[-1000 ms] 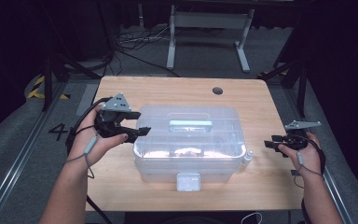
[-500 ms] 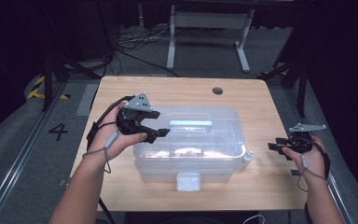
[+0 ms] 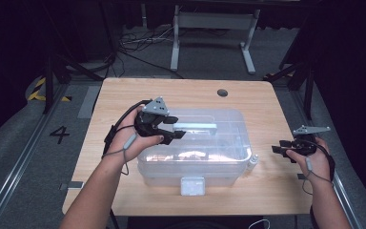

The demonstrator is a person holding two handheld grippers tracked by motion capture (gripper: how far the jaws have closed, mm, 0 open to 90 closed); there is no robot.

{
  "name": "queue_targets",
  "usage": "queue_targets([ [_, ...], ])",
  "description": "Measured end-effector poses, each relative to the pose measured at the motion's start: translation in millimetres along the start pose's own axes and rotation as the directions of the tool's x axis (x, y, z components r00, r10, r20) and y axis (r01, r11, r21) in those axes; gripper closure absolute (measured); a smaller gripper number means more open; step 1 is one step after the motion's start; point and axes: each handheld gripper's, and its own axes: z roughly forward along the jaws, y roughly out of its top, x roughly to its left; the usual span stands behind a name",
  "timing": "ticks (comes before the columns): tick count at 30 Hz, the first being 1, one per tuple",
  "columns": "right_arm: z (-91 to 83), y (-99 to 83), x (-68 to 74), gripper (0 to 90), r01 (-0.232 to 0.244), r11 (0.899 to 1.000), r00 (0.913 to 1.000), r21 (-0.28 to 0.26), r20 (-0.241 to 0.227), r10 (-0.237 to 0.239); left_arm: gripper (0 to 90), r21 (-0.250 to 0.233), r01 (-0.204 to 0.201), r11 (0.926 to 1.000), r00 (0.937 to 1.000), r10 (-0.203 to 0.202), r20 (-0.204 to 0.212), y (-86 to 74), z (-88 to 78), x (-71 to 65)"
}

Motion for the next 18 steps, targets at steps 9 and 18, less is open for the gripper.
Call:
queue_targets([
  [9,1.8,0.8,1.0,49.8,0.007,1.000,0.9999,0.004,-0.009,-0.007,67.5,0.050,-0.024,0.9984,0.9996,0.025,-0.016,0.9,3.8,-2.4],
  [18,1.6,-0.7,0.3,49.7,0.005,1.000,1.0000,0.003,-0.007,-0.005,74.9,0.083,-0.054,0.9951,0.9968,0.058,-0.055,3.9,3.5,-4.5],
])
